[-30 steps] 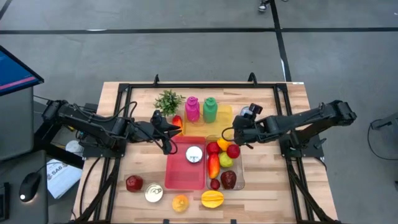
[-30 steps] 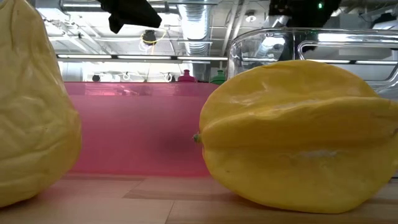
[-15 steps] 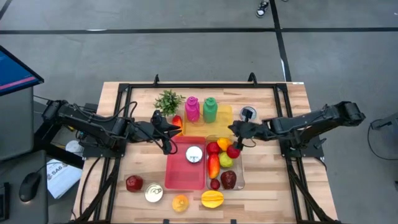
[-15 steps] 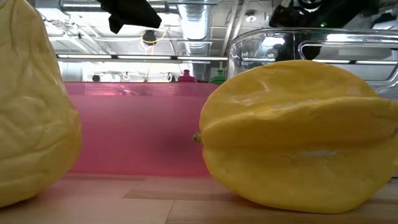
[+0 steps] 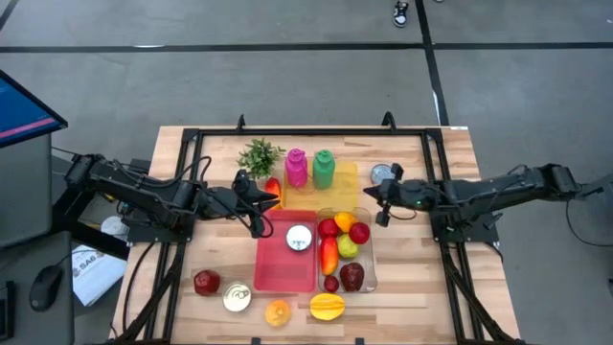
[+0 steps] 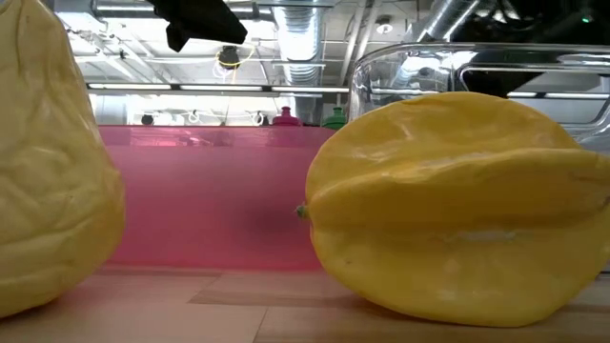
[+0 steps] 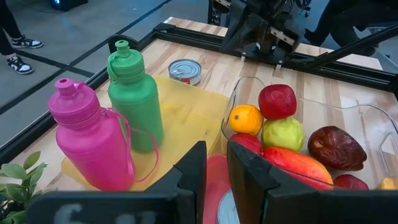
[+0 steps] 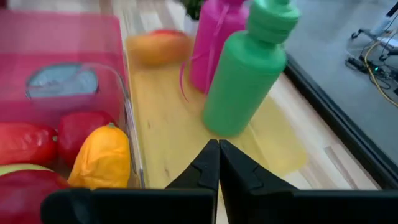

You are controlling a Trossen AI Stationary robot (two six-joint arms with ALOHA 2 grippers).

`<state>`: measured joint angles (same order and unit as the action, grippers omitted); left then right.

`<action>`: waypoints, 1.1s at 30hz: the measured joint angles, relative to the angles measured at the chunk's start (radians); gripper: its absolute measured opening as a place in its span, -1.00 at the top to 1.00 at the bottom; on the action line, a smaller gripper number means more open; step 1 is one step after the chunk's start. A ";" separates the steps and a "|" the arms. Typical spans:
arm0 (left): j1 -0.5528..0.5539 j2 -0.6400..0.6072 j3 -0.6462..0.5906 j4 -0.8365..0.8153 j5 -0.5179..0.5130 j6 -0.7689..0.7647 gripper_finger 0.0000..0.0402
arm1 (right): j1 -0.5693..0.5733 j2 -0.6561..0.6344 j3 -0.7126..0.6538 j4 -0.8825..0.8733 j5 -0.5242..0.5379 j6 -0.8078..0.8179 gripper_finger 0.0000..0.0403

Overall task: Pick & Place Food Item
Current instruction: Put the mango into the transparent bin

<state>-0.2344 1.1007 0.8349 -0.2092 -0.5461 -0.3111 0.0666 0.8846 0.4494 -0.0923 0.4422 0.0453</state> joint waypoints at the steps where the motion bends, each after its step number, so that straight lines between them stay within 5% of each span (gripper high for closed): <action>1: 0.000 0.000 0.000 0.000 0.000 0.000 0.74 | 0.000 -0.025 -0.022 0.021 0.000 0.004 0.98; 14: 0.000 0.006 0.000 0.021 -0.015 -0.001 0.74 | 0.005 -0.345 -0.199 0.083 -0.003 -0.024 0.99; 24: 0.043 0.179 -0.001 0.204 -0.085 0.000 0.74 | 0.006 -0.559 -0.209 -0.035 -0.004 -0.027 0.99; 33: 0.105 0.275 -0.001 0.200 -0.085 -0.008 0.74 | 0.006 -0.635 -0.209 -0.098 -0.005 -0.026 0.99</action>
<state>-0.1299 1.3762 0.8339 -0.0095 -0.6310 -0.3193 0.0723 0.2496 0.2401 -0.1899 0.4376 0.0189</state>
